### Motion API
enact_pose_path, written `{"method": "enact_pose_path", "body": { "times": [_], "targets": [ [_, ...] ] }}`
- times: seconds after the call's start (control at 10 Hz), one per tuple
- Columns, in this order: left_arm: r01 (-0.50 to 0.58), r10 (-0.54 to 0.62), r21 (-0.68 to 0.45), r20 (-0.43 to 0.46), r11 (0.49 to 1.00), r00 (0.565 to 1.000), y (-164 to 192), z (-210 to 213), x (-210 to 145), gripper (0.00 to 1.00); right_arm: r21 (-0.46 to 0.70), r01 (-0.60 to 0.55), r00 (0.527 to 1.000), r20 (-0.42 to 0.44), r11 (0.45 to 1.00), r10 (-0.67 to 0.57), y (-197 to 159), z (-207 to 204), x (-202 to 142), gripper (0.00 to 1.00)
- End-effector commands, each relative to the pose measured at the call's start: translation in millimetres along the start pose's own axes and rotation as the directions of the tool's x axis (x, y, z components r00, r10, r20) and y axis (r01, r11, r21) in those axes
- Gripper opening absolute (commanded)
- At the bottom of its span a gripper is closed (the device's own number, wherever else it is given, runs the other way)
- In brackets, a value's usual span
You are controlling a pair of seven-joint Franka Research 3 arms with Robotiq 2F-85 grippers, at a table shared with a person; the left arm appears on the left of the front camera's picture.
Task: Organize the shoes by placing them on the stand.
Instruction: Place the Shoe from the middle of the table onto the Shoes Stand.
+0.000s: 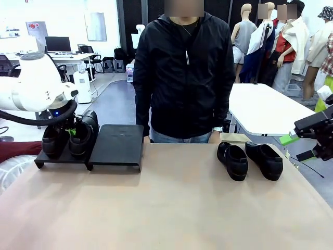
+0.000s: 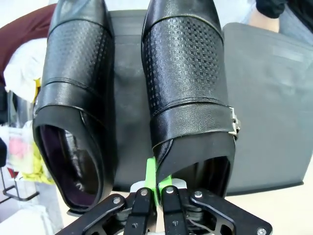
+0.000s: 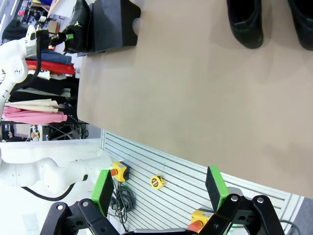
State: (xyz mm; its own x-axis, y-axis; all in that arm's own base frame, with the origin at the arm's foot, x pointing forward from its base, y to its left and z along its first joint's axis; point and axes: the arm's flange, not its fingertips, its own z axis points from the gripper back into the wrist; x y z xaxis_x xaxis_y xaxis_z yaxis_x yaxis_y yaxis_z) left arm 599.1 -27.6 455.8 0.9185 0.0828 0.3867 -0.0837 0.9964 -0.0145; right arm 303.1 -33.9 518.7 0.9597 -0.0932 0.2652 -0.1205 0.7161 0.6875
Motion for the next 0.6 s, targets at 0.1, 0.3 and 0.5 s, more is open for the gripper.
{"method": "enact_pose_path", "body": {
  "times": [0.1, 0.3, 0.5],
  "targets": [
    [-0.022, 0.022, 0.052, 0.004, 0.998, 1.000, -2.1, 1.3, 7.4, 0.00, 0.031, -0.004, 1.000, 0.006, 1.000, 0.003, 1.2, 0.1, 1.5, 1.00],
    [-0.013, 0.013, 0.083, 0.006, 0.996, 1.000, -3.6, 0.1, 6.3, 0.51, 0.031, -0.004, 1.000, 0.006, 1.000, 0.003, 1.2, 0.1, 1.5, 1.00],
    [-0.015, 0.015, 0.081, 0.000, 0.997, 1.000, -4.7, -0.3, 6.4, 1.00, 0.031, -0.004, 1.000, 0.006, 1.000, 0.003, 1.2, 0.1, 1.5, 1.00]
  ]
}}
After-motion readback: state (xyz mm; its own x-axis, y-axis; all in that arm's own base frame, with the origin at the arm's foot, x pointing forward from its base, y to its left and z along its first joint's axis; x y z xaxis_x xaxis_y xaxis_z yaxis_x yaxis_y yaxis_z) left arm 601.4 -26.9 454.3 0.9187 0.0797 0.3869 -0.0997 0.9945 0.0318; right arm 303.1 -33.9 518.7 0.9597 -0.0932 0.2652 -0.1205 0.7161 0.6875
